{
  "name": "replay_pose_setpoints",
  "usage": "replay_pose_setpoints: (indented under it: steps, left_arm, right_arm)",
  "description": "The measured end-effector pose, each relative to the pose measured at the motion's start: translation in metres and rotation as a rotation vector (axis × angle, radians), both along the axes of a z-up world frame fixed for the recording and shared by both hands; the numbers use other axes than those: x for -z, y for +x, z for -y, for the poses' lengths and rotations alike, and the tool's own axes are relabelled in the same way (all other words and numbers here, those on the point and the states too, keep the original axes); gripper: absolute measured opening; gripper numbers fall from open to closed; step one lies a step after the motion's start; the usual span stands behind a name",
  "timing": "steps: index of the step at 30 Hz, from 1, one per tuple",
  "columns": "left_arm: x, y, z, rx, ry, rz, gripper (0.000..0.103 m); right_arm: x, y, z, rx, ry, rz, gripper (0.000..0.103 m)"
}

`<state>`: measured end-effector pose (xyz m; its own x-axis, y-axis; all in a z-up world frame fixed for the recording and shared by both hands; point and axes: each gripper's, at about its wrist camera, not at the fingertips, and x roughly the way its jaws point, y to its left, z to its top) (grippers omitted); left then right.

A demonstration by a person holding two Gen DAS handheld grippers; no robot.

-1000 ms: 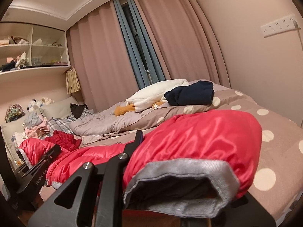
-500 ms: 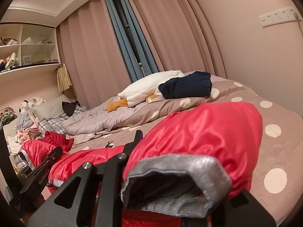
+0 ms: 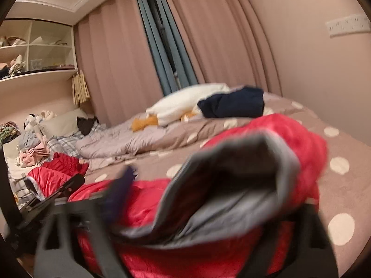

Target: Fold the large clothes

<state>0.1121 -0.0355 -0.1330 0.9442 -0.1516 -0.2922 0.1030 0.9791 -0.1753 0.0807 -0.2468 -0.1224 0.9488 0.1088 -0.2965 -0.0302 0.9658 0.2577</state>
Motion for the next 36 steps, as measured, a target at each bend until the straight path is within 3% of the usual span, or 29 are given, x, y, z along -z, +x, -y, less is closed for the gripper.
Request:
replay_pose_setpoints:
  steps: [1, 3, 7, 13, 19, 32, 36]
  left_arm:
    - [-0.002, -0.003, -0.001, 0.007, -0.026, 0.018, 0.093]
    - [-0.007, -0.006, 0.001, 0.009, -0.034, 0.039, 0.102]
    - [-0.012, -0.013, 0.017, -0.090, 0.079, 0.100, 0.102]
    - [-0.019, -0.017, 0.013, -0.141, 0.046, 0.108, 0.102]
    - [-0.023, -0.022, 0.013, -0.211, 0.116, 0.165, 0.102]
    - [-0.002, -0.006, 0.009, -0.184, 0.058, 0.056, 0.102]
    - [0.006, -0.004, 0.016, -0.164, 0.085, 0.050, 0.102]
  right_arm:
    - [-0.001, -0.004, -0.001, 0.018, -0.012, 0.021, 0.102]
    - [-0.005, -0.008, -0.001, 0.026, -0.026, 0.047, 0.103]
    - [-0.008, -0.007, 0.005, 0.016, 0.000, 0.044, 0.103]
    - [-0.009, -0.008, 0.012, 0.054, -0.025, 0.052, 0.103]
    - [-0.011, -0.012, 0.016, 0.058, -0.018, 0.061, 0.103]
    - [-0.003, -0.004, 0.016, 0.050, -0.034, 0.003, 0.103]
    - [0.002, 0.002, 0.013, 0.044, -0.046, -0.012, 0.103]
